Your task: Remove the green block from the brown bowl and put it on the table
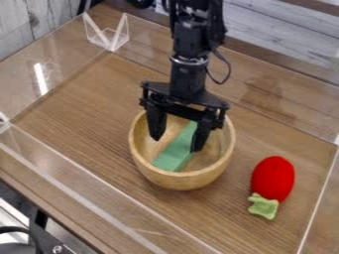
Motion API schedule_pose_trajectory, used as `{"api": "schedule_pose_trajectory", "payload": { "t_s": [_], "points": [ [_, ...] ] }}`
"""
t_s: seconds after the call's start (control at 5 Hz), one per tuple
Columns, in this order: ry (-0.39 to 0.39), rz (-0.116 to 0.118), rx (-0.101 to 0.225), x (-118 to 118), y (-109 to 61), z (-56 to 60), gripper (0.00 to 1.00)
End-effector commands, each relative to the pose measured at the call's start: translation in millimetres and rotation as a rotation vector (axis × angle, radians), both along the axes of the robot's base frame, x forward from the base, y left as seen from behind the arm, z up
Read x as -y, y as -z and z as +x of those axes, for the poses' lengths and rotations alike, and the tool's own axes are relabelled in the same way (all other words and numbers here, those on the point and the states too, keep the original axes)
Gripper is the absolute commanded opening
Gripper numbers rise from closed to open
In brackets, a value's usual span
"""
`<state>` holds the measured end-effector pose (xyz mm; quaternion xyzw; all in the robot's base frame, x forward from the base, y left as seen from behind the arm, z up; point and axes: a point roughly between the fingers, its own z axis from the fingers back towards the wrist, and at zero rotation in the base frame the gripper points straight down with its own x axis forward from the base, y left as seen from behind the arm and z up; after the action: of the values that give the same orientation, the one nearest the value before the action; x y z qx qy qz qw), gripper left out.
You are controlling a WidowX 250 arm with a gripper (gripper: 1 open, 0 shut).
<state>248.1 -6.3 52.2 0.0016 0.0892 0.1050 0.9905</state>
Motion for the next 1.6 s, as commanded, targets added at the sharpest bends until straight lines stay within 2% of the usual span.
{"api": "schedule_pose_trajectory", "payload": {
  "t_s": [0.0,0.2,0.4,0.8,1.2,1.4],
  "points": [
    [-0.001,0.009,0.031,2.0,4.4,5.3,1.00],
    [-0.004,0.012,0.030,14.1,9.3,9.0,0.00],
    [0.024,0.018,0.048,27.5,1.9,12.4,0.00],
    [0.087,0.023,0.068,15.4,-13.8,0.3,0.00],
    [0.211,0.024,0.075,9.8,-6.2,-5.3,0.00],
    [0.173,0.029,0.078,13.7,-17.0,4.3,0.00]
  ]
}}
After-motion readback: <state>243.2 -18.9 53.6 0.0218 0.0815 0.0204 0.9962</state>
